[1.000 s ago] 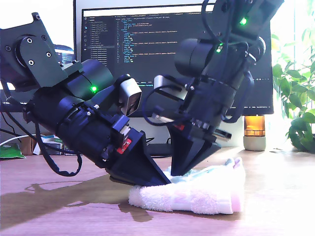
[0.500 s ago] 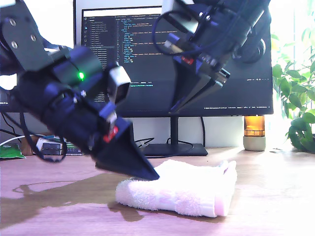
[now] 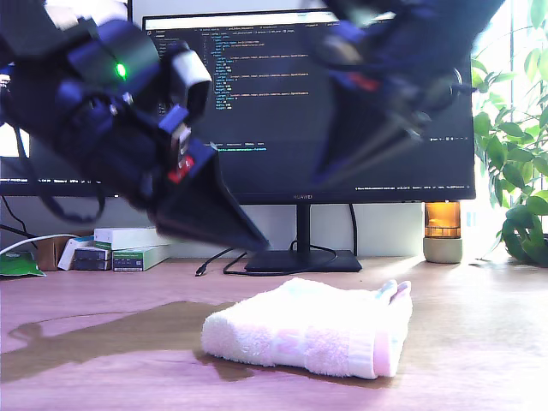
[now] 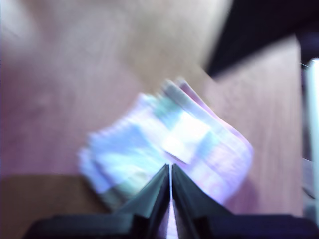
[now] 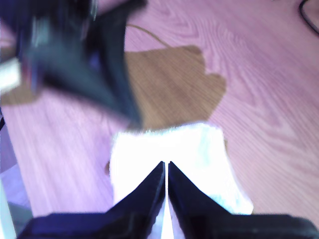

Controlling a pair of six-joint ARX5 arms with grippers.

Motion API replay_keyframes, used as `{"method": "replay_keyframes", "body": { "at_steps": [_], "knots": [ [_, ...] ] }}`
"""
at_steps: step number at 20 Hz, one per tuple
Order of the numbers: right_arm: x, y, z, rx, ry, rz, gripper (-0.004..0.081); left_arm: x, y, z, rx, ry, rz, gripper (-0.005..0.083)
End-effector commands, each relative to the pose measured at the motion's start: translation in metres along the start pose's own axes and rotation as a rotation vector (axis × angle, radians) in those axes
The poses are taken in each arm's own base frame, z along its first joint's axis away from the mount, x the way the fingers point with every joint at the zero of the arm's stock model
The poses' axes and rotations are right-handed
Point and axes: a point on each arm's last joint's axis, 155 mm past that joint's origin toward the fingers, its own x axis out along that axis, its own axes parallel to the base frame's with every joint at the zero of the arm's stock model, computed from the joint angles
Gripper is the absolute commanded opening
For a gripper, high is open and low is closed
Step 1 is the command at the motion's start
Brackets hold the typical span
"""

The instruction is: Fold the tea towel to a neat square and place it to the right

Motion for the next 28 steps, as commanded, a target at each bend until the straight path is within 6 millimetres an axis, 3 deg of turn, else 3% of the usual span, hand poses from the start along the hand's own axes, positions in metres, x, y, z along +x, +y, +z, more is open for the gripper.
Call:
{"method": "replay_keyframes", "body": {
  "at_steps": [1,5,9,14,22,28],
  "knots": [
    [-0.007,0.003,0.001,-0.026,-0.095,-0.023,-0.0013,-0.007,-0.001,-0.012,-0.008,-0.002,0.021,-0.0021],
    [-0.009,0.006,-0.010,-0.060,-0.139,-0.034,-0.0013,-0.021,-0.003,-0.021,-0.025,-0.076,0.084,-0.0021],
    [0.009,0.013,-0.018,-0.137,-0.114,0.029,-0.0013,-0.027,-0.012,-0.038,-0.068,-0.076,0.081,-0.0021],
    [0.036,0.018,-0.024,-0.212,-0.135,0.133,-0.0013,-0.027,-0.012,-0.038,-0.080,-0.075,0.079,-0.0021],
    [0.072,-0.006,-0.052,-0.173,-0.088,0.162,-0.0013,-0.026,-0.013,-0.042,-0.096,-0.060,0.075,-0.0021],
    [0.098,0.006,-0.074,-0.109,-0.037,0.301,-0.0013,-0.026,-0.014,-0.046,-0.106,-0.045,0.073,-0.0021]
  ]
}}
